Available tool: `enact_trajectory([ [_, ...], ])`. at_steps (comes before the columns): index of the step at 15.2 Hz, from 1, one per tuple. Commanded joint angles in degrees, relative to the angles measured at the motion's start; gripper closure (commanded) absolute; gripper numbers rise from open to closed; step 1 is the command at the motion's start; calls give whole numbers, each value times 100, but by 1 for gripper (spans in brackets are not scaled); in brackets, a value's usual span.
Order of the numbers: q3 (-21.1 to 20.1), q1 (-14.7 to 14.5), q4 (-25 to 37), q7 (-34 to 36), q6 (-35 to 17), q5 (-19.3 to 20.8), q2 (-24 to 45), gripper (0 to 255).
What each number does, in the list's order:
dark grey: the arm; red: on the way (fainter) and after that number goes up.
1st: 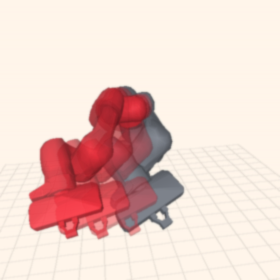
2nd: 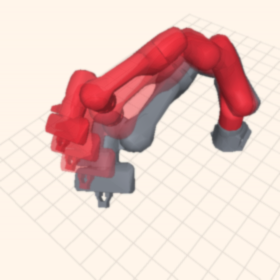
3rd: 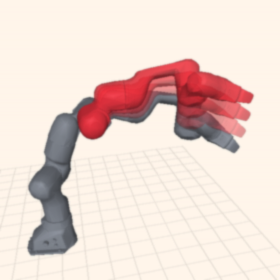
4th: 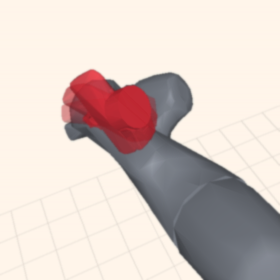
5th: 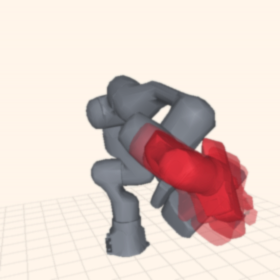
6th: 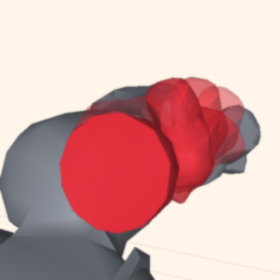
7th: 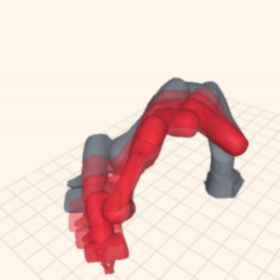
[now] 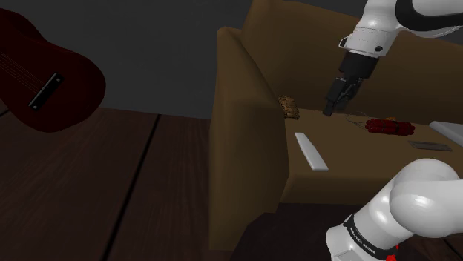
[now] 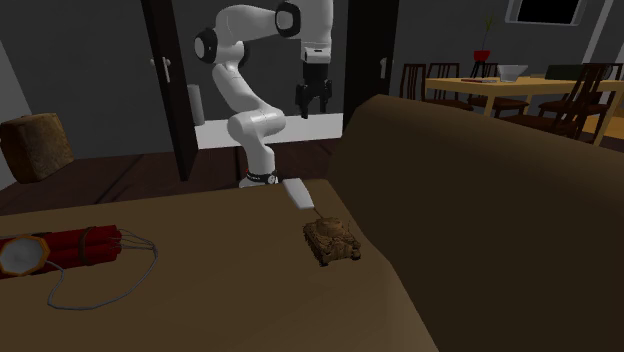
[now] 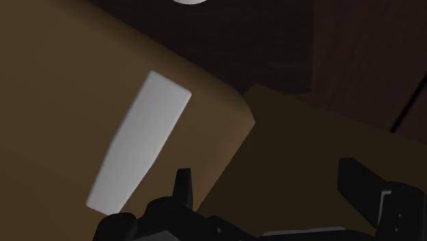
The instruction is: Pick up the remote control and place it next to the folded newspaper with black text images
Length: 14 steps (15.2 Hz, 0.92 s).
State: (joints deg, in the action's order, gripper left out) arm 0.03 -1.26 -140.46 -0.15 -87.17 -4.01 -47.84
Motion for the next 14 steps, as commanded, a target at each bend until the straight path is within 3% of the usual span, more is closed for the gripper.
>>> enact_trajectory([
  [1,0,0,0,0,0,0,0,0],
  [14,16,1182,-1901,1354,-2858,470,536,0],
])
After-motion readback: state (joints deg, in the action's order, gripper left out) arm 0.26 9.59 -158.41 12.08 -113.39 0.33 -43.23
